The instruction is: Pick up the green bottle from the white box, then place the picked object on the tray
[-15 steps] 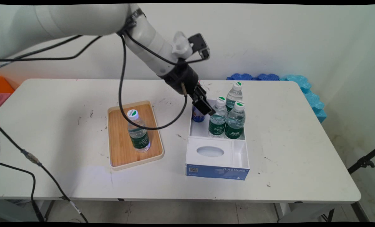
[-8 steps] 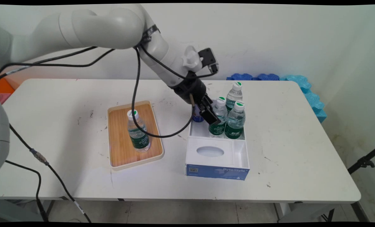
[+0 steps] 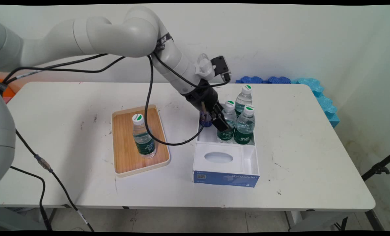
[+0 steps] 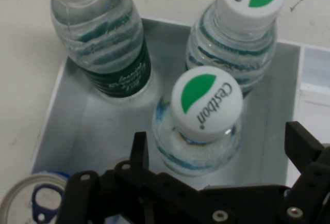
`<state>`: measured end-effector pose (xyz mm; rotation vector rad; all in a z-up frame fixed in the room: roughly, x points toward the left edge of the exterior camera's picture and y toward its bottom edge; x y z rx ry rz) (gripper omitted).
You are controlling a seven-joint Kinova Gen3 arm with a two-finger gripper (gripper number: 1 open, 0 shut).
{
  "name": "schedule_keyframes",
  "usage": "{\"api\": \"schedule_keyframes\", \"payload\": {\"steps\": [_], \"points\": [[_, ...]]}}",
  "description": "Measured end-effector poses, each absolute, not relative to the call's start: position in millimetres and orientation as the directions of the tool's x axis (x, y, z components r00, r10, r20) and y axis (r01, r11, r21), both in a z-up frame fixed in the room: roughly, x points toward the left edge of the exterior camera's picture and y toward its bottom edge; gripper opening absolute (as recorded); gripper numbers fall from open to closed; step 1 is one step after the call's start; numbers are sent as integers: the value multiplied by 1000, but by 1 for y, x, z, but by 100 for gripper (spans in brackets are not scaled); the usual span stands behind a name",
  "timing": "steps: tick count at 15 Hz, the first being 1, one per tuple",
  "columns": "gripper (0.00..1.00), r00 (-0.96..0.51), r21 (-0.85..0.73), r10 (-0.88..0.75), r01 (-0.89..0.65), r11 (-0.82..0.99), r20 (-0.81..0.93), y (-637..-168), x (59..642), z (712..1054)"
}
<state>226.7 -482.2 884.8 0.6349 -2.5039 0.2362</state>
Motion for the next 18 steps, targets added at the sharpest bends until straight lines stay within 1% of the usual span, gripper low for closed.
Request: {"api": "schedule_keyframes", "payload": {"steps": [5,6,13,15,18], "points": [[100,-741,-49,-386,-490,870,550,-488,222,878],[0,-740,-50,-386,-491,870,551,-488,222,877],[0,-736,-56,-384,-494,867,557,-485,225,874],[0,-734,-63,-387,-503,862,557,-482,231,879],[0,-723,-68,-398,-522,850,565,-470,247,896]]}}
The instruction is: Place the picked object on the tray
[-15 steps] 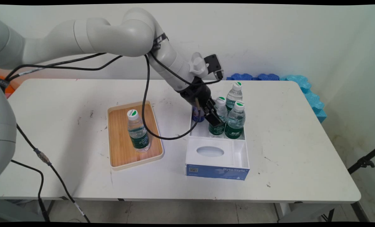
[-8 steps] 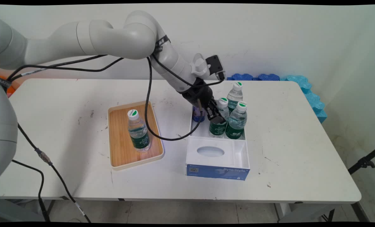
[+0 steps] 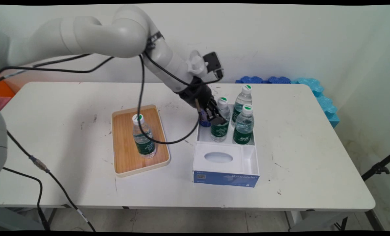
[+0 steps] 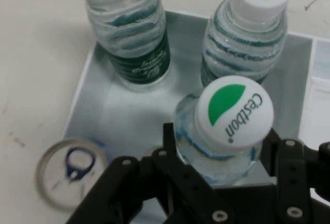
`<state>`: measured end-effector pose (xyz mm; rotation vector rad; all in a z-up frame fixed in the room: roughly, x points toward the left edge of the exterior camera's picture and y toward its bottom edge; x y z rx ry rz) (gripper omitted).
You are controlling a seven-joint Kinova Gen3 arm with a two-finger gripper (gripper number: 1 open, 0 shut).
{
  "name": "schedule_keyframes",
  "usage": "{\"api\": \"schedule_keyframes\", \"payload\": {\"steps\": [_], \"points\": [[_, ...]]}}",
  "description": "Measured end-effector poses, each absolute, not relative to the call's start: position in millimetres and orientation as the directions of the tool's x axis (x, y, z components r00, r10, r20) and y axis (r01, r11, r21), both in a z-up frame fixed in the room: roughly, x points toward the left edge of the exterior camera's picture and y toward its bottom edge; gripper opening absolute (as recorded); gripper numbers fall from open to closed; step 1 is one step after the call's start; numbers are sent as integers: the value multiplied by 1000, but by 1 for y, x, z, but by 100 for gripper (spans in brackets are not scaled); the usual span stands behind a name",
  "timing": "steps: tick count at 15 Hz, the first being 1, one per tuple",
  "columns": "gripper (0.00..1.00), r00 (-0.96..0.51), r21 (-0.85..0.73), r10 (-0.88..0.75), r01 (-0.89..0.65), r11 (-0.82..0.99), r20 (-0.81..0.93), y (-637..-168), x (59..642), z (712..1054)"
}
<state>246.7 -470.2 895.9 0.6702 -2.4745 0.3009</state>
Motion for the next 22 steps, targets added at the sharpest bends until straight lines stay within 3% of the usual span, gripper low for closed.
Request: {"api": "schedule_keyframes", "payload": {"steps": [15,22], "points": [[0,-663,-105,-336,-531,841,669,-419,357,1023],[0,-673,-87,-400,-568,819,622,-392,433,1036]]}}
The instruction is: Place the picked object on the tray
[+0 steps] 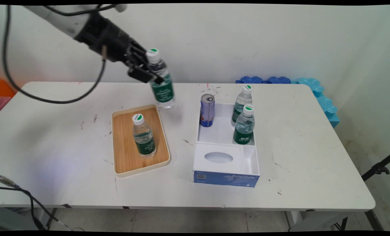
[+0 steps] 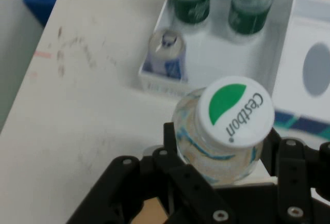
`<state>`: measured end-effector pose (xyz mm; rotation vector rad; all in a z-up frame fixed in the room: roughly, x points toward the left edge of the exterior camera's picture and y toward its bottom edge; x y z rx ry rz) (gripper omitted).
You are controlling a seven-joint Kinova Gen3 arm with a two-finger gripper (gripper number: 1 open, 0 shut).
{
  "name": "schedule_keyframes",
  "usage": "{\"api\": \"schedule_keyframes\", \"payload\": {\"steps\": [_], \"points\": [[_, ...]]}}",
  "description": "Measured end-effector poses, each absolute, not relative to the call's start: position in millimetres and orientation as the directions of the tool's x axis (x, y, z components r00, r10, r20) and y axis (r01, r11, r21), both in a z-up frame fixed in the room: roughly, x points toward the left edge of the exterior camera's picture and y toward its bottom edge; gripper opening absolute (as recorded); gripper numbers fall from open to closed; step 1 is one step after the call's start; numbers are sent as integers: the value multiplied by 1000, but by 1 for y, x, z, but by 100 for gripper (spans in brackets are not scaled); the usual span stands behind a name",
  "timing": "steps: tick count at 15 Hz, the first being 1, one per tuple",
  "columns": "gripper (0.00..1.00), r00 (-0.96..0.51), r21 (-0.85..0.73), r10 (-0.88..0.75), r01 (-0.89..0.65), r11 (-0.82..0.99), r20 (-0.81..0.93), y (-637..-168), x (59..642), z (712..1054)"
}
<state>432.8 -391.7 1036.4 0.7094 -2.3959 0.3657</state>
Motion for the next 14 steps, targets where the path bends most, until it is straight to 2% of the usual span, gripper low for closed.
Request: {"api": "schedule_keyframes", "payload": {"steps": [7,14], "points": [[0,-675,-69,-487,-620,782,554,-363,508,1005],[0,-678,-39,-548,-645,763,490,-333,556,969]]}}
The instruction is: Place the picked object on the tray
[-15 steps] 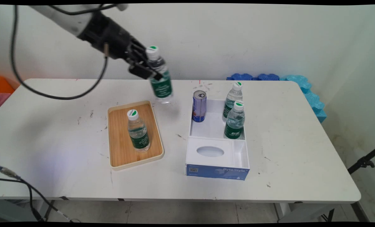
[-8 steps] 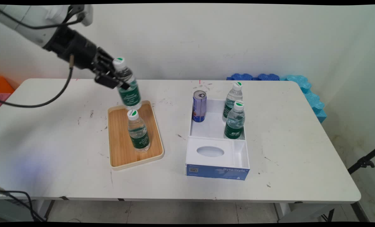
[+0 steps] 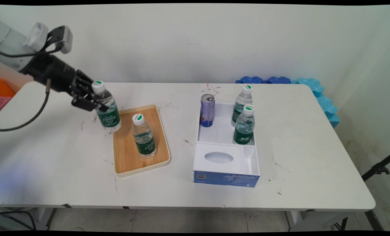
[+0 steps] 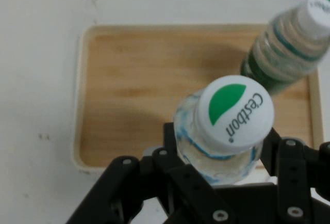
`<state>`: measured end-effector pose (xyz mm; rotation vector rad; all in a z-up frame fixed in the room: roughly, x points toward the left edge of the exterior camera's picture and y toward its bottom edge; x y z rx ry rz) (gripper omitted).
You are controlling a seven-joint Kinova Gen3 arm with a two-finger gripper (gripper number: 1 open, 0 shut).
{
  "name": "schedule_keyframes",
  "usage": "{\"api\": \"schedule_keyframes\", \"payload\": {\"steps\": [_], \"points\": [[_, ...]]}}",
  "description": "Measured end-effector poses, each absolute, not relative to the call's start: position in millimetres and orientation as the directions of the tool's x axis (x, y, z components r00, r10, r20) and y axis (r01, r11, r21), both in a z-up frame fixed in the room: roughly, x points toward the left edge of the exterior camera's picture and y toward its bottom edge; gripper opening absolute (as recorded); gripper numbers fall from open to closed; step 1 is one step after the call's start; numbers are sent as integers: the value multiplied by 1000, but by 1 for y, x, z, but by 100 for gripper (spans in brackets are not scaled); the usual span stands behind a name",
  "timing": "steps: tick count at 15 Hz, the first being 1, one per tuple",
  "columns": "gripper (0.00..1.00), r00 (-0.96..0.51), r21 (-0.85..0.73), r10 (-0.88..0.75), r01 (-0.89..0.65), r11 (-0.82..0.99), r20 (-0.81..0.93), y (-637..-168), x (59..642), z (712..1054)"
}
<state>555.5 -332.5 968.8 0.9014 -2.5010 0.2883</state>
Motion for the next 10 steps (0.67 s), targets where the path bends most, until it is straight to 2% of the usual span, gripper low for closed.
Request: {"api": "schedule_keyframes", "payload": {"steps": [10], "points": [[0,-651,19,-543,-632,775,531,-313,544,939]]}}
